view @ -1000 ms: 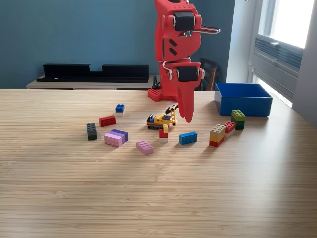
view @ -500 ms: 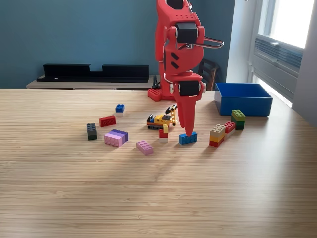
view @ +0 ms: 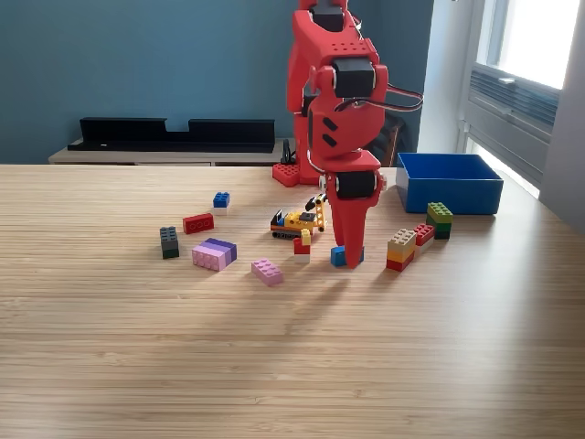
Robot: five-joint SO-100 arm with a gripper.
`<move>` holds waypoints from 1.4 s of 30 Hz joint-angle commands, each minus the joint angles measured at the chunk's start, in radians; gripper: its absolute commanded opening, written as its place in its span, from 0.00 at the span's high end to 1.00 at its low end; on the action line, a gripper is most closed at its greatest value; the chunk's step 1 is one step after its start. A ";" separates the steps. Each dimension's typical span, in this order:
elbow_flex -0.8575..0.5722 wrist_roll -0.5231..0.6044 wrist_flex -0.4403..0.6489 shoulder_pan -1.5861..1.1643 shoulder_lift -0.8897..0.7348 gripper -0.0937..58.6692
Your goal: Grasp a lego block and put it in the bin.
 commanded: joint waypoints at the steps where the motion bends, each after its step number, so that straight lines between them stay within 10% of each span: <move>1: -0.138 0.005 0.029 -0.009 -0.035 0.68; 10: -0.236 0.021 0.052 -0.018 -0.124 1.00; 29: -0.403 0.049 0.281 0.028 -0.112 1.00; 42: -0.443 -0.021 0.425 -0.175 0.198 1.00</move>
